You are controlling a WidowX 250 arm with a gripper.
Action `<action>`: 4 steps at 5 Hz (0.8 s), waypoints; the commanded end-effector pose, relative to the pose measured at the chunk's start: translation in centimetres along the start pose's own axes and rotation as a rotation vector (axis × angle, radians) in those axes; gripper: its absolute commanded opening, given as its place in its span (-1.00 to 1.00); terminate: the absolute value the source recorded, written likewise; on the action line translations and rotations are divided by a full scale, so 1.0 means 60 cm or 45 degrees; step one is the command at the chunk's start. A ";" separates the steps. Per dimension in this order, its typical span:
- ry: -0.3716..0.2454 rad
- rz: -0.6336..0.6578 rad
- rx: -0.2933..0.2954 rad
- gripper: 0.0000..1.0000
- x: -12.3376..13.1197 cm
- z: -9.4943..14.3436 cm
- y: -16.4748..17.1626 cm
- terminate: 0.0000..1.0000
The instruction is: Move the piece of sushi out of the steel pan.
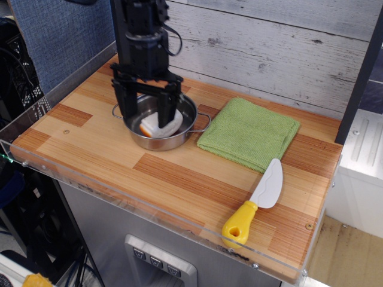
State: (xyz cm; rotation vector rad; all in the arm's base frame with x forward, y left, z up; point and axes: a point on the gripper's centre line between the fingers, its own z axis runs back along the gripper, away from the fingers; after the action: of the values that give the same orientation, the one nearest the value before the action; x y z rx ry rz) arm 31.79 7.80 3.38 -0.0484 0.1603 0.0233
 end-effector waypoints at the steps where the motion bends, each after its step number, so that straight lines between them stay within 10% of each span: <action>1: 0.052 -0.013 0.004 1.00 0.012 -0.022 -0.005 -1.00; 2: 0.067 -0.012 0.011 1.00 0.016 -0.031 -0.005 -1.00; 3: 0.026 0.002 0.006 -1.00 0.011 -0.027 0.000 -1.00; 4: -0.016 0.002 0.012 -1.00 0.001 -0.018 -0.002 -1.00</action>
State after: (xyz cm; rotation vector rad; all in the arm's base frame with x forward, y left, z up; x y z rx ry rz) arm 31.40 7.36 0.66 -0.0438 0.1851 0.0276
